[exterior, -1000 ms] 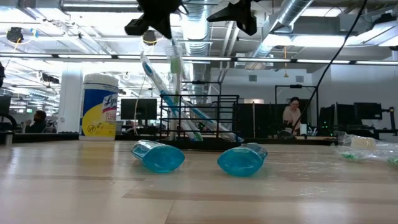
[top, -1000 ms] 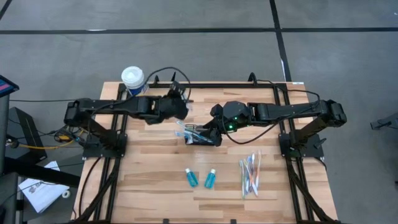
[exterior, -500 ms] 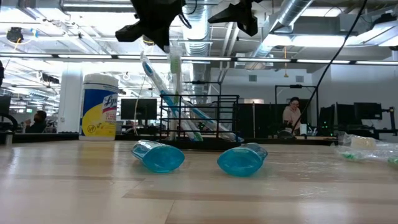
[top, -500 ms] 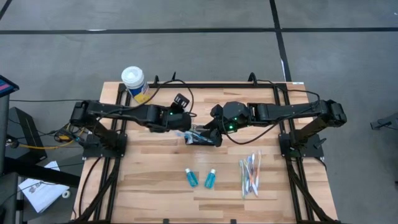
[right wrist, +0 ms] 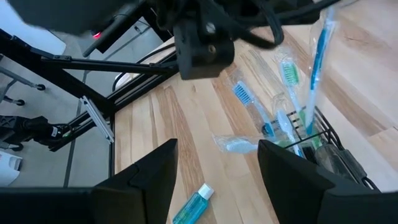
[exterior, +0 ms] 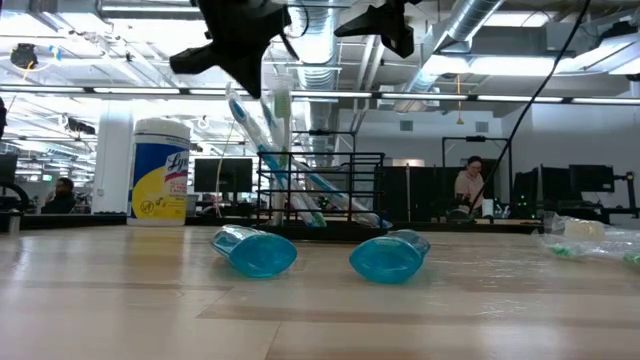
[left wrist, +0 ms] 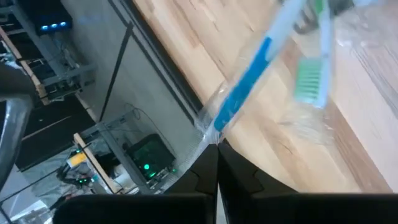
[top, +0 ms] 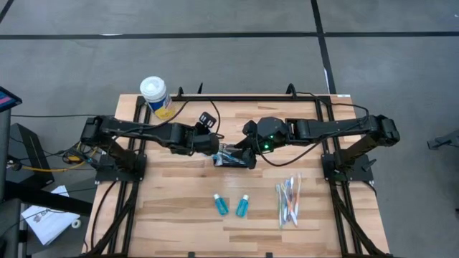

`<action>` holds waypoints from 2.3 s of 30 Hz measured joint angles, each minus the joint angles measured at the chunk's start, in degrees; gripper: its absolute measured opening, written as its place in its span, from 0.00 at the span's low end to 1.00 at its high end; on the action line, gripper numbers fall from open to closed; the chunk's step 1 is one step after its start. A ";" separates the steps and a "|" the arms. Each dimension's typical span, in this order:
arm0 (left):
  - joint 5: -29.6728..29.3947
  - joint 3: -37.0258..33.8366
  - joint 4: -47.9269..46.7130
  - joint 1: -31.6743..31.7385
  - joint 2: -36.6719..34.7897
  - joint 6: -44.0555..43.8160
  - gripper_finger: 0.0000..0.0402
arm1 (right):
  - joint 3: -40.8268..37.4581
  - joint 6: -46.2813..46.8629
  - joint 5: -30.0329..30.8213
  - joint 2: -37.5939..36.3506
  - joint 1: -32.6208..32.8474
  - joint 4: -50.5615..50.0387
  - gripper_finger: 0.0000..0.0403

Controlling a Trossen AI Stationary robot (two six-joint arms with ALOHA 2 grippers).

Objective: Pick & Place toothbrushing station
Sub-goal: Put the blue toothbrush into the mesh, then put the orange toothbrush into the mesh

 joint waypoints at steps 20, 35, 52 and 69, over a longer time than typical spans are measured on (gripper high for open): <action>2.63 -3.76 9.71 0.55 -4.00 2.68 0.15 | 0.00 -0.42 -0.17 0.00 0.00 0.02 0.53; -3.24 -3.73 18.96 1.19 -7.62 3.65 0.36 | 0.02 -0.92 0.25 0.00 0.28 1.04 0.53; -2.99 -1.09 25.10 10.75 -17.75 -26.76 0.31 | 5.46 -0.74 10.94 -0.09 -4.28 -9.32 0.53; 8.34 -7.59 8.80 17.14 -24.56 -45.12 0.29 | -4.75 53.65 8.39 -0.01 18.38 -38.21 0.53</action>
